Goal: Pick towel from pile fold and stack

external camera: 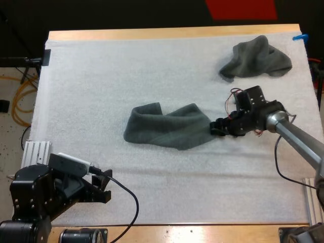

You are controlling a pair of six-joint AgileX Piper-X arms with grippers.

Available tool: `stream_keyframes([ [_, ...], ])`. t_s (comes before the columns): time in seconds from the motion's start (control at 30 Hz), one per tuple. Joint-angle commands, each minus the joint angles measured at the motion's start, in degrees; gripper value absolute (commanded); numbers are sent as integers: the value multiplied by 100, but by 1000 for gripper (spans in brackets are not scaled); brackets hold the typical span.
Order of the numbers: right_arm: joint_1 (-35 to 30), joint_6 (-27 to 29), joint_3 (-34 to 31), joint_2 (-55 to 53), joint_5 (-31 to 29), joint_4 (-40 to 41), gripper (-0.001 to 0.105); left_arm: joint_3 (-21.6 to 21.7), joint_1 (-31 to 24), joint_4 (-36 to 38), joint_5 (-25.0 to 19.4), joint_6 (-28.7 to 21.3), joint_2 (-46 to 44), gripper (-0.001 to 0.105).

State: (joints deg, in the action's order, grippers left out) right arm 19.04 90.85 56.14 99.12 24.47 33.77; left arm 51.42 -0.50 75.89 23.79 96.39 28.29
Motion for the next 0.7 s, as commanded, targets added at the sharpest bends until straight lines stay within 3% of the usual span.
stream_keyframes([
  [0.0, -17, -117, 9, 99, 326, -136, 54, 43, 13, 12, -43, 12, -16, 59],
  [0.17, -17, -377, 9, 327, 696, -349, 54, 43, 13, 12, -43, 12, -16, 59],
  [0.33, -17, -594, 9, 439, 672, -377, 49, 43, 13, 12, -19, 12, -16, 59],
  [0.43, -17, -605, 9, 440, 672, -387, 24, 43, 13, 12, 47, 12, -16, 59],
  [0.5, -17, -605, 9, 440, 663, -381, 0, 43, 13, 12, 47, 12, -16, 59],
  [0.67, -17, -229, 9, 94, 639, 56, 0, 43, 13, 12, 47, 12, -16, 59],
])
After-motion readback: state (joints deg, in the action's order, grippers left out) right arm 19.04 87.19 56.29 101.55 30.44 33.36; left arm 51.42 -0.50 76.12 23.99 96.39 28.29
